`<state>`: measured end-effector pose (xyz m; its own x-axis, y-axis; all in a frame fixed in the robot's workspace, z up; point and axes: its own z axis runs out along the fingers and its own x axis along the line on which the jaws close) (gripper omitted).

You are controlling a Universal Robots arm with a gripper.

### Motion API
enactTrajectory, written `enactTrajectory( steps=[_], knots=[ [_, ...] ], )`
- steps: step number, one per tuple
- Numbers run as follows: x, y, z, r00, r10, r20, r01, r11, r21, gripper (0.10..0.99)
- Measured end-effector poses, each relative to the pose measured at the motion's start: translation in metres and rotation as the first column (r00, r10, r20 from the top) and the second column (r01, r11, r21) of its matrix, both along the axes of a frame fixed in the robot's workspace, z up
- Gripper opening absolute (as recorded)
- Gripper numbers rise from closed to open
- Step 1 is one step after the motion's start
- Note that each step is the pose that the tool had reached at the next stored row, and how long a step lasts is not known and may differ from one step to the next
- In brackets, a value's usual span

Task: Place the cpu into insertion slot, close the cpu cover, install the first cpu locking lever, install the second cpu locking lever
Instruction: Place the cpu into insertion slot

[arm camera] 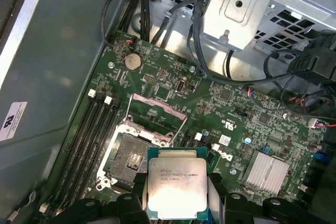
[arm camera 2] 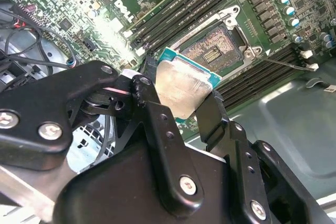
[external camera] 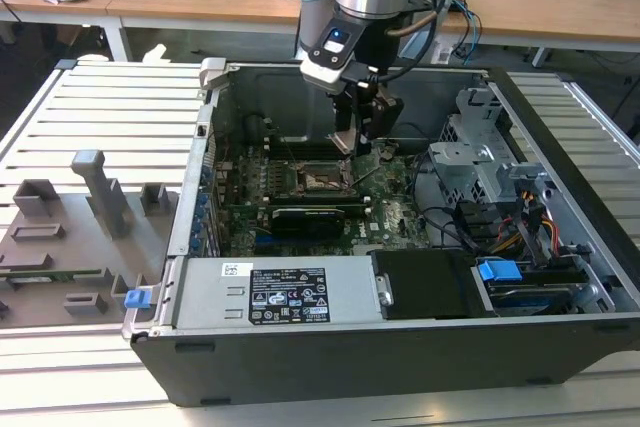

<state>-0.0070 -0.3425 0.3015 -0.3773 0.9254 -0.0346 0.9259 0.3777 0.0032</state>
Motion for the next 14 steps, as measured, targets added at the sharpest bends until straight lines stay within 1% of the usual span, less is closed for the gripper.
enactTrajectory(
  steps=[6,14],
  knots=[
    [0.0000,0.0000,0.0000,0.9993,-0.038,0.0000,0.038,0.9993,-0.001,0.541],
    [0.0000,0.0000,-0.0001,0.9975,-0.071,0.0001,0.071,0.9975,-0.002,0.541]
  ],
)
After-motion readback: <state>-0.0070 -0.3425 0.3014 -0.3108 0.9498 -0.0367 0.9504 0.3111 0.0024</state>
